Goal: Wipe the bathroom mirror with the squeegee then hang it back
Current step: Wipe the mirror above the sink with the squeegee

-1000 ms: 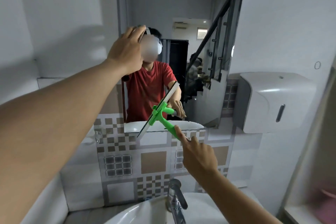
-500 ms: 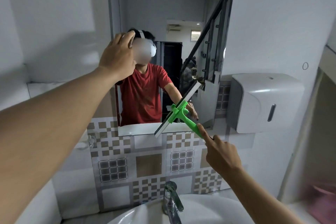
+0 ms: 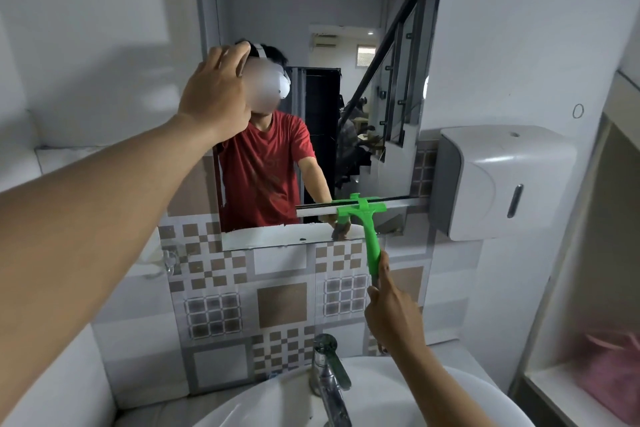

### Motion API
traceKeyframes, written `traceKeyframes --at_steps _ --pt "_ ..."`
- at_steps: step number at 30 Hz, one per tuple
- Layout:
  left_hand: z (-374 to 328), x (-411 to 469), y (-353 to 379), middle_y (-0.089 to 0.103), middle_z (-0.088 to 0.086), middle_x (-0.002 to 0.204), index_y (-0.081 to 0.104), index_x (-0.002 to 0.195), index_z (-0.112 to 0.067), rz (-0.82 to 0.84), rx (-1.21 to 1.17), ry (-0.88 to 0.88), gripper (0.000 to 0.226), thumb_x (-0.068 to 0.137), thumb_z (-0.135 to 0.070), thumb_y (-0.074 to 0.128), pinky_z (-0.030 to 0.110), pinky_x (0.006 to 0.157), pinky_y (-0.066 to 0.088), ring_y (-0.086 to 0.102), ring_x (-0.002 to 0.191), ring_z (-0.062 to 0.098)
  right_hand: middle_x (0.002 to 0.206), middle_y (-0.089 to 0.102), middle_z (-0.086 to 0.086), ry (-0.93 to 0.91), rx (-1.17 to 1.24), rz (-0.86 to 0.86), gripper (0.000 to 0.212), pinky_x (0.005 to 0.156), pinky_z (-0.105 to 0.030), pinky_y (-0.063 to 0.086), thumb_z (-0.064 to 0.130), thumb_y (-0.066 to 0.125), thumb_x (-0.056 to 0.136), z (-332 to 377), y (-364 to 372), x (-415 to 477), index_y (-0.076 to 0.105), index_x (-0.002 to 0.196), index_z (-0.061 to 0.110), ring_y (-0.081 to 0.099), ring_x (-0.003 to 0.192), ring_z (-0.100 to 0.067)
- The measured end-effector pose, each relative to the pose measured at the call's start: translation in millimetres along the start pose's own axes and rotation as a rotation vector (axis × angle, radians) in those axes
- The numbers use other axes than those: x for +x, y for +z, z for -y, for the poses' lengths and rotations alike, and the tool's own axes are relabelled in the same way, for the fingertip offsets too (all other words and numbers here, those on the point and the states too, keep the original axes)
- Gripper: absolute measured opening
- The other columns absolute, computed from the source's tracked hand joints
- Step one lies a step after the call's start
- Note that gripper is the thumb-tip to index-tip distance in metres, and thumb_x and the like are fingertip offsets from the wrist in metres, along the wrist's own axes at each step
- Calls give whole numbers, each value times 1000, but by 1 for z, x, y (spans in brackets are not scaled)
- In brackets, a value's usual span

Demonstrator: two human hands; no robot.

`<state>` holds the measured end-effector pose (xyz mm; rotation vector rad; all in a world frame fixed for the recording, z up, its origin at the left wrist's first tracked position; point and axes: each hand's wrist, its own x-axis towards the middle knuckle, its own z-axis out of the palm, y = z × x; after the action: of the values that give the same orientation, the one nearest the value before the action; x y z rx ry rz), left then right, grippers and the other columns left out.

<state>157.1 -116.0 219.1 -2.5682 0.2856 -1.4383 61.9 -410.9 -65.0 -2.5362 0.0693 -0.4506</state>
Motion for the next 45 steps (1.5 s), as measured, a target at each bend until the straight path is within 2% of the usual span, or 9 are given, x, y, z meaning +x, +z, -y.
traceKeyframes --at_steps 8,14,18,21,26,30,35,40,45 --pt "-6 -5 -3 31 10 159 47 150 -11 -27 -13 22 69 83 -13 65 54 105 42 31 140 38 77 57 -5 96 342 129 76 45 -26 45 15 43 105 24 18 -10 -8 159 31 56 58 -16" --pt "-9 -6 -8 33 12 158 44 153 -23 -15 -43 41 72 85 -11 68 56 104 43 32 140 40 88 61 -8 185 703 103 52 56 -38 56 13 40 102 53 37 -20 22 151 21 60 67 -21" --pt "-9 -7 -9 33 14 159 45 152 -21 -15 -29 30 71 86 -9 67 57 104 43 32 140 42 89 57 -10 240 836 124 64 75 -52 62 14 41 102 78 52 -20 13 157 30 61 76 -25" --pt "-9 -6 -9 32 14 160 45 153 -21 -21 -27 39 70 86 -11 66 57 105 43 33 141 42 84 55 -7 241 884 125 64 73 -52 63 16 41 103 92 65 -25 11 158 29 59 73 -21" --pt "-7 -5 -7 31 13 161 42 154 -22 -24 -3 51 74 85 -11 65 55 104 44 34 141 41 83 55 0 165 831 132 72 62 -27 55 14 41 105 106 86 -49 -3 160 28 55 71 -11" --pt "-8 -6 -7 30 14 162 41 155 -21 -8 -13 54 73 85 -23 63 55 106 43 32 143 41 82 55 -3 105 785 180 75 68 -36 61 13 42 105 121 98 -62 -8 159 29 55 69 -13" --pt "-7 -7 -7 31 14 163 41 155 -21 -35 9 53 67 91 -20 61 52 108 42 34 143 40 86 61 -2 86 739 197 80 67 -34 61 18 45 105 137 117 -70 -15 155 36 64 74 -20" --pt "-5 -9 -5 31 13 163 41 156 -22 -40 5 60 66 92 -20 58 49 109 41 33 144 39 84 56 8 -35 427 254 87 58 -22 49 19 47 104 127 127 -78 -23 153 34 55 67 -7" --pt "-1 -9 -6 30 11 164 40 157 -24 -30 21 63 66 93 -21 56 48 112 39 33 145 37 102 67 -4 -66 218 254 105 69 -30 58 12 55 99 107 131 -72 -37 142 38 65 79 -15"
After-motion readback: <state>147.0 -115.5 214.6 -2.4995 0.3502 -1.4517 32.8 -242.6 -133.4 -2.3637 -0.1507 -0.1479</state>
